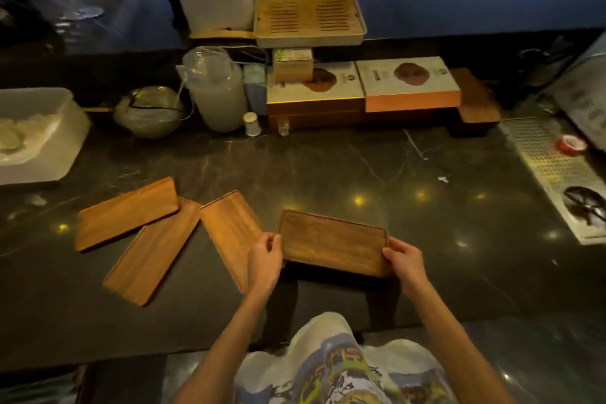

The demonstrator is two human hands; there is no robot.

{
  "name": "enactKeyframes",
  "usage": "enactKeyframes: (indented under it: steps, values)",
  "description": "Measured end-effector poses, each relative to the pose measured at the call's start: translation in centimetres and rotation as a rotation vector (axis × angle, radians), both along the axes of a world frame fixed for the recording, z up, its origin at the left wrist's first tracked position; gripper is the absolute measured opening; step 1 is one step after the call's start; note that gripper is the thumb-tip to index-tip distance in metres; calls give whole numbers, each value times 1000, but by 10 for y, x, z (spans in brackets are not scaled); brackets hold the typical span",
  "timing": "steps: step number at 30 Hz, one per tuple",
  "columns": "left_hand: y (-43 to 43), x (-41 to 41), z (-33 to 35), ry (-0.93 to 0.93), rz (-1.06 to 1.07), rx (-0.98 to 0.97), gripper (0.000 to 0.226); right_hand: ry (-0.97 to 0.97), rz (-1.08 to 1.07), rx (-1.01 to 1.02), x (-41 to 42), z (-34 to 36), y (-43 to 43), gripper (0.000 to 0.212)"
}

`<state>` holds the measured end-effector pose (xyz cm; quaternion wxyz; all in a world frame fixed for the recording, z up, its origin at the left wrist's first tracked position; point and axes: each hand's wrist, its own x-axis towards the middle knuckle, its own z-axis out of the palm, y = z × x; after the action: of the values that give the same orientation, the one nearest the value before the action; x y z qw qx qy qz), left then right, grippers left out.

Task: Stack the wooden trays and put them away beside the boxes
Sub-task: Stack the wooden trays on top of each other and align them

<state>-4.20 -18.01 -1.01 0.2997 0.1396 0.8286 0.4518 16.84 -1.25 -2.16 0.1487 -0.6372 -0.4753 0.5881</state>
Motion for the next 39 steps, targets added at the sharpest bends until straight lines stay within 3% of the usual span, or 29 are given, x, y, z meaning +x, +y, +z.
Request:
enactKeyframes:
  steps: [4, 12, 20, 29, 31, 34, 37, 39]
  values:
    - [33, 23, -22, 184, -246, -307, 17, -141, -4, 119, 33, -13, 29, 40]
    - [43, 57, -42, 398, -404, -496, 15, -253, 83, 202, 56, -32, 46, 37]
    - [31, 58, -42, 552, -489, -484, 22, -342, 219, 380, 60, -41, 34, 40]
    - [19, 41, -22, 451, -590, -441, 24, -608, 309, 495, 38, -17, 5, 52]
    - [13, 22, -10, 413, -553, -378, 22, -585, 310, 605, 18, -6, -16, 47]
    - [-1, -23, 11, 406, -518, -291, 22, -387, 324, 655, -25, 5, -55, 34]
    - [-17, -85, 21, 455, -551, -325, 25, -232, 379, 488, -70, 9, -102, 27]
    - [-20, -127, 19, 515, -559, -394, 24, -230, 443, 366, -96, 4, -131, 26]
